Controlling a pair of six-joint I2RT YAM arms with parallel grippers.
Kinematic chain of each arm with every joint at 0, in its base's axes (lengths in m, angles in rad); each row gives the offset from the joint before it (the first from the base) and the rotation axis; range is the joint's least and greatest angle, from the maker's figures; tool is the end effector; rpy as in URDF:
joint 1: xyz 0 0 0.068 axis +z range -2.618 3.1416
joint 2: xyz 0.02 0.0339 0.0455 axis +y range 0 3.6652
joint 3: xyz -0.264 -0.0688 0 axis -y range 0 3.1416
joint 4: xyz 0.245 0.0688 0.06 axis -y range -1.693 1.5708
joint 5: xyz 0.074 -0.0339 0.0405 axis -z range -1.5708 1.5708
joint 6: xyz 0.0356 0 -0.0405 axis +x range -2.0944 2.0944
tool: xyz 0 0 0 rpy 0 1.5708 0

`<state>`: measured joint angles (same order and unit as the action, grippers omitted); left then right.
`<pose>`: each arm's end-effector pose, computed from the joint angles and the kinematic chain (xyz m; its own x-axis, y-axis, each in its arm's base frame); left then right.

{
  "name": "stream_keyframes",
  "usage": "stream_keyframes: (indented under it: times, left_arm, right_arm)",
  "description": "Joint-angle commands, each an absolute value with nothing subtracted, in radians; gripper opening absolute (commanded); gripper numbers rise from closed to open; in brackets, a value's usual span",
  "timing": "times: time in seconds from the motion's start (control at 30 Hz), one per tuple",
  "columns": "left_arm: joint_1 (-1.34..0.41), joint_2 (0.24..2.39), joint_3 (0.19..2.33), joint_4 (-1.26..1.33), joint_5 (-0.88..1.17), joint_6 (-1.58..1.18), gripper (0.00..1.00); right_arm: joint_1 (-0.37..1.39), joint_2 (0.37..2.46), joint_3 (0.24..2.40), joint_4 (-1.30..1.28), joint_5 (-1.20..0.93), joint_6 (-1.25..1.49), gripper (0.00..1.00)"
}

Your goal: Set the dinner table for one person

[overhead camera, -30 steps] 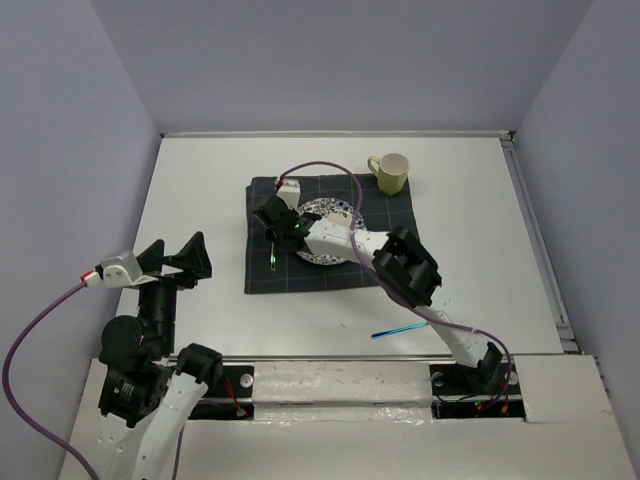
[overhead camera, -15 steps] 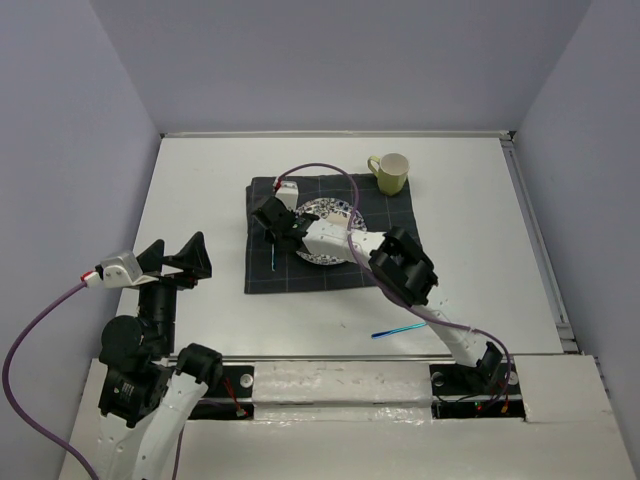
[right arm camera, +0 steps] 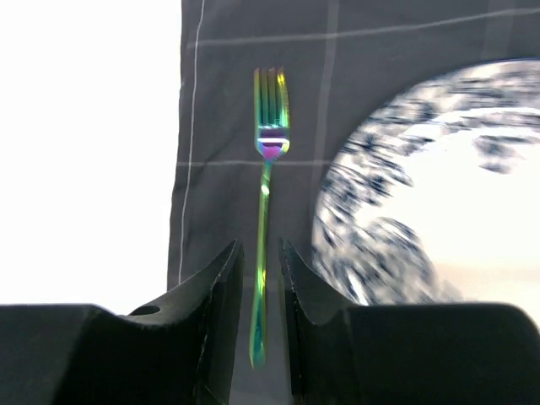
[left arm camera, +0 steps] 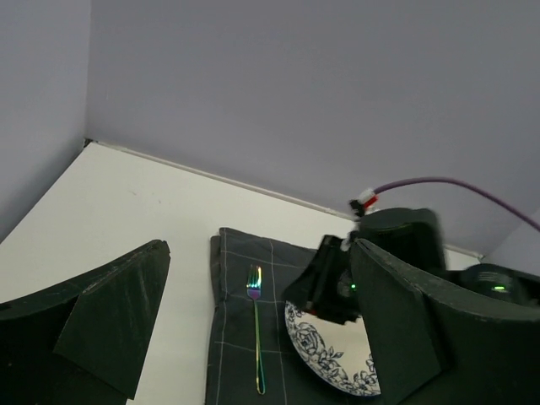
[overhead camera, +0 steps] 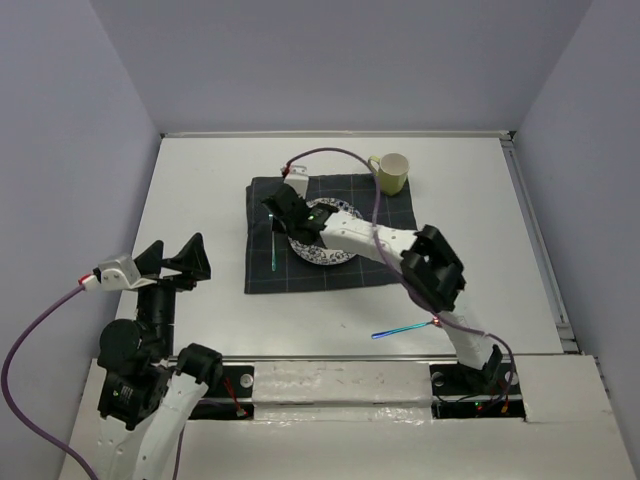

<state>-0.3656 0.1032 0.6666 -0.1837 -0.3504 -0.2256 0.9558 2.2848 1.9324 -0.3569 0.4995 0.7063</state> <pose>0.0345 -0.0001 0.3621 0.3289 -0.3509 -0.8768 0.1145 0.9364 -0.3318 0.3159 0.4177 0.2162 -0.6151 0.1167 -0.7798 -0.1420 0.9564 0.2552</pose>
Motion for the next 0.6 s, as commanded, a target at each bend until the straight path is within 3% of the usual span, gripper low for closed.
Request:
stream_keyframes:
  times: [0.0, 0.27, 0.47, 0.57]
  left_arm:
    - [-0.373, 0.065, 0.660, -0.140, -0.342, -0.218, 0.99]
    - [-0.411, 0.005, 0.660, -0.147, -0.357, -0.219, 0.99]
    - [-0.434, -0.052, 0.658, -0.141, -0.362, -0.218, 0.99]
    - [-0.442, -0.058, 0.658, -0.143, -0.364, -0.216, 0.99]
  right_arm:
    - [0.951, 1.946, 1.737, -0.284, 0.594, 0.675, 0.29]
    - [0.942, 1.397, 0.928, -0.374, 0.594, 0.878, 0.28]
    - [0.942, 0.944, 0.655, -0.656, 0.545, 1.144, 0.29]
    - [0.942, 0.894, 0.589, -0.713, 0.506, 1.203, 0.31]
